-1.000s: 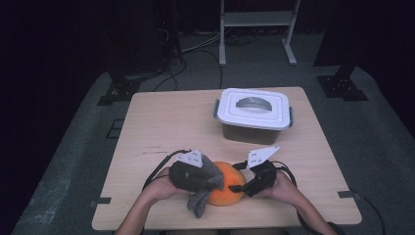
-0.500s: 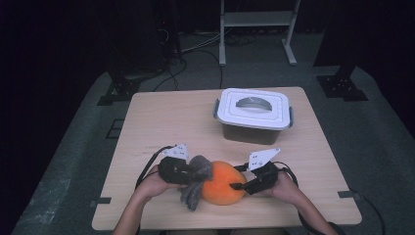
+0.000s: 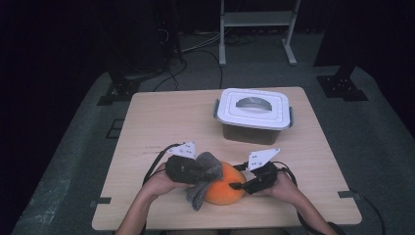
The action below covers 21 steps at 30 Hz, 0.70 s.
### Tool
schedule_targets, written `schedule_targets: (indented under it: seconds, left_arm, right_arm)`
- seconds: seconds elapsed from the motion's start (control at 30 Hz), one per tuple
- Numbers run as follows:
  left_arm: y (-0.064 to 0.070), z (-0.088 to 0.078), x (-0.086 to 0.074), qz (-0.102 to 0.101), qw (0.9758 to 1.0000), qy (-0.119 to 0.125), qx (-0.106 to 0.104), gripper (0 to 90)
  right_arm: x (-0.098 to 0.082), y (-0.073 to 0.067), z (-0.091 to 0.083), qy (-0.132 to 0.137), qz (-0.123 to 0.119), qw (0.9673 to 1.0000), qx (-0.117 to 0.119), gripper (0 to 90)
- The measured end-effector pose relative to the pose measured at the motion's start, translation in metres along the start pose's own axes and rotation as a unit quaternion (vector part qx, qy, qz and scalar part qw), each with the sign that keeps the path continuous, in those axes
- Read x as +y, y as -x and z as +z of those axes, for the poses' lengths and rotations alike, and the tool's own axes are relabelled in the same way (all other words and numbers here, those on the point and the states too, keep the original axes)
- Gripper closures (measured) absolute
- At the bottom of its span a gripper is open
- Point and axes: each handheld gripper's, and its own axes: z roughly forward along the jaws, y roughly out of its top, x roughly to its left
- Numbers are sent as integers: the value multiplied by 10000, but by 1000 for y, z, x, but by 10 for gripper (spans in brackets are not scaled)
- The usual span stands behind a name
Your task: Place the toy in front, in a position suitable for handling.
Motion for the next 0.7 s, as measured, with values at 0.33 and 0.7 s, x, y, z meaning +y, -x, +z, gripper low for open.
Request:
schedule_targets:
  seconds: [0.33,0.7]
  left_arm:
    - [-11,-8,-32,-374,9993,49,88,741]
    - [-14,-17,-26,-362,9989,240,165,740]
  right_arm:
    - [-1,0,0,53,39,10000,14,386]
    - [-2,0,1,73,21,10000,22,384]
